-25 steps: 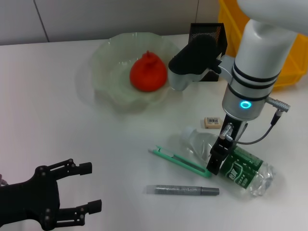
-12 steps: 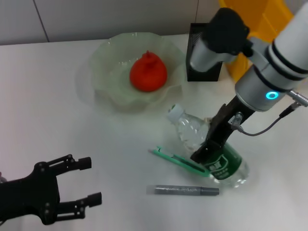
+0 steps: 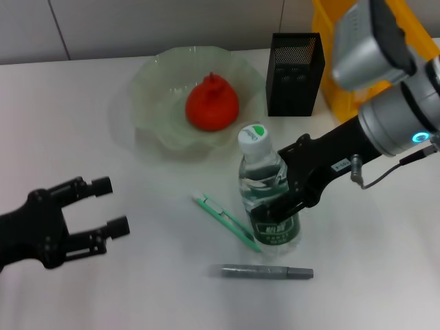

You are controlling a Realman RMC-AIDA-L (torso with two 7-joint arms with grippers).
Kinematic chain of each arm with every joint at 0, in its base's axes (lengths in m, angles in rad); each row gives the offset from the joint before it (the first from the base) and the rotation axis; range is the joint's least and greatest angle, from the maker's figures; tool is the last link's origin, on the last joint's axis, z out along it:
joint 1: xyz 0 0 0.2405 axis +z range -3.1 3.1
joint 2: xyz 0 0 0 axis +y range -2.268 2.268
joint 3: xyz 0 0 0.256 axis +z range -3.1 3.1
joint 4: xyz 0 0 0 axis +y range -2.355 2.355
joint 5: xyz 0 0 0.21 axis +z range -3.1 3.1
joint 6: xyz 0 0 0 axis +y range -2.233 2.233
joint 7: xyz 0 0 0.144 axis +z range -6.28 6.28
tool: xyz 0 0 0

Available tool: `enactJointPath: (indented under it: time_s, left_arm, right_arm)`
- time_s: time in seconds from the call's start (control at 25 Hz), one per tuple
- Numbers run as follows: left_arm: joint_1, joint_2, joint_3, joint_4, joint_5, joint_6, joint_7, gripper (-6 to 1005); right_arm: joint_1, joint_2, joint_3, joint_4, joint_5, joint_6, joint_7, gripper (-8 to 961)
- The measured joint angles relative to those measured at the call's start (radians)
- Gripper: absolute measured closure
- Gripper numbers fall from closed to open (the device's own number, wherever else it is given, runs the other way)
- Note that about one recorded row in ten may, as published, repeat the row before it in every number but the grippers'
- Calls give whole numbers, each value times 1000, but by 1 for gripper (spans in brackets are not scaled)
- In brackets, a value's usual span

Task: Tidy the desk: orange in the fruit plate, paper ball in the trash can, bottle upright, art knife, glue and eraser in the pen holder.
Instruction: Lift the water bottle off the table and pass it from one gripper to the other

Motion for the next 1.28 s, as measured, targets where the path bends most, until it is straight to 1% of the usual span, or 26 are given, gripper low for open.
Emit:
enactJointPath:
  time_s: [0.08,0.16,0.2,0.24,0.32,0.36,0.4,0.44,0.52,0.56,0.64,0.76,0.8,0.84,0.92,0.96,1.04,1.12,1.16,1.28]
  left_arm:
    - [-32,2,-62,5,-1,23,-61,182]
    - [-40,2,-73,6,-1,26,-74,182]
    - [-40,2,-73,6,-1,26,-74,182]
    - [-59,2,-93,8,-2,28,-95,182]
    - [-70,1,-99,8,-2,26,-101,183]
    - [-81,0,-104,8,-2,23,-106,183]
    - [-81,0,-104,8,-2,23,-106,183]
    - [-99,-1,-106,8,-2,18,-108,183]
    - [-105,-2,-106,8,-2,15,-109,183]
    - [-120,-2,-106,8,-1,11,-109,184]
    - [-126,-3,-105,8,-1,9,-108,184]
    - [-140,-6,-97,1,-1,20,-69,184]
    - [-140,-6,-97,1,-1,20,-69,184]
    - [-142,-19,-96,-1,0,20,-35,184]
    - [-142,-28,-96,0,3,14,-15,185]
    - [-142,-28,-96,0,3,14,-15,185]
    - [-149,-37,-92,-8,8,-26,21,185]
    - [-155,-39,-85,-14,8,-49,29,185]
    - [-155,-39,-85,-14,8,-49,29,186]
    - [-173,-41,-74,-49,4,-80,53,186]
  right_arm:
    - [-21,0,15,1,43,3,-63,161]
    - [-41,0,37,4,91,10,-150,161]
    - [-41,0,37,4,91,10,-150,161]
    - [-43,0,44,9,103,14,-179,161]
    - [-42,0,49,30,125,27,-230,161]
    - [-31,0,49,64,145,42,-284,162]
    - [-31,0,49,64,145,42,-284,162]
    - [-24,-1,47,85,156,50,-310,162]
    - [-8,-1,41,121,178,64,-356,162]
    - [13,1,38,161,199,82,-398,162]
    - [24,1,37,178,207,90,-412,162]
    - [74,2,35,249,231,107,-449,161]
    - [74,2,35,249,231,107,-449,161]
    - [82,2,34,262,234,110,-456,161]
    - [98,3,23,284,242,124,-466,161]
    - [106,3,-1,293,253,143,-470,161]
    - [109,3,-15,296,262,151,-471,162]
    - [110,4,-42,299,276,169,-476,162]
    - [111,4,-72,301,284,191,-479,162]
    - [113,5,-96,305,293,212,-480,162]
